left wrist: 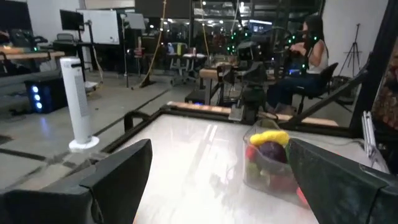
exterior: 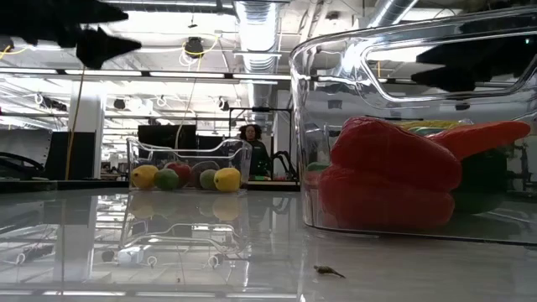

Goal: Sort produce into baskets
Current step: Return to Home Position

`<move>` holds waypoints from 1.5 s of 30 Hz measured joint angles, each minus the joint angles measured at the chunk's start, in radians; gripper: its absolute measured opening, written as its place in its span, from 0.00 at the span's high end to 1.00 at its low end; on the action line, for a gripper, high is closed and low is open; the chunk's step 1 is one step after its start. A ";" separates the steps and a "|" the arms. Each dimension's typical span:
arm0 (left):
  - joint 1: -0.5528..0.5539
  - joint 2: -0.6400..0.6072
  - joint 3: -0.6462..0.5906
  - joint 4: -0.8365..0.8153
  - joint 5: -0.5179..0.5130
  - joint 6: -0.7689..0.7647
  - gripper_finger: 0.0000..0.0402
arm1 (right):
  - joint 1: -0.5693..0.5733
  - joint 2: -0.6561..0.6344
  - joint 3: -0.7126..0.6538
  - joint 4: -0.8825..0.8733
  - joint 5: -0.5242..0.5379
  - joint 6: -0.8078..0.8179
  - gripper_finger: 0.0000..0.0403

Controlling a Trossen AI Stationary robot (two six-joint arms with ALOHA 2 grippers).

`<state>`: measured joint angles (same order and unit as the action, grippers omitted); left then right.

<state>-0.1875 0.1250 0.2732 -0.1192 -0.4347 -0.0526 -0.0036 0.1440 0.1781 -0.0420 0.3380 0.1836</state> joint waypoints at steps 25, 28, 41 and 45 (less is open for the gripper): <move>0.000 -0.092 -0.225 0.073 -0.043 -0.065 0.10 | -0.017 -0.025 -0.170 0.110 -0.055 0.002 0.28; 0.000 -0.092 -0.225 0.073 -0.075 -0.040 0.10 | -0.018 -0.025 -0.171 0.109 -0.054 0.002 0.28; 0.000 -0.092 -0.225 0.074 -0.097 0.007 0.10 | -0.018 -0.025 -0.172 0.103 -0.052 -0.001 0.28; 0.000 -0.092 -0.225 0.073 -0.097 0.007 0.10 | -0.018 -0.025 -0.172 0.102 -0.051 -0.001 0.28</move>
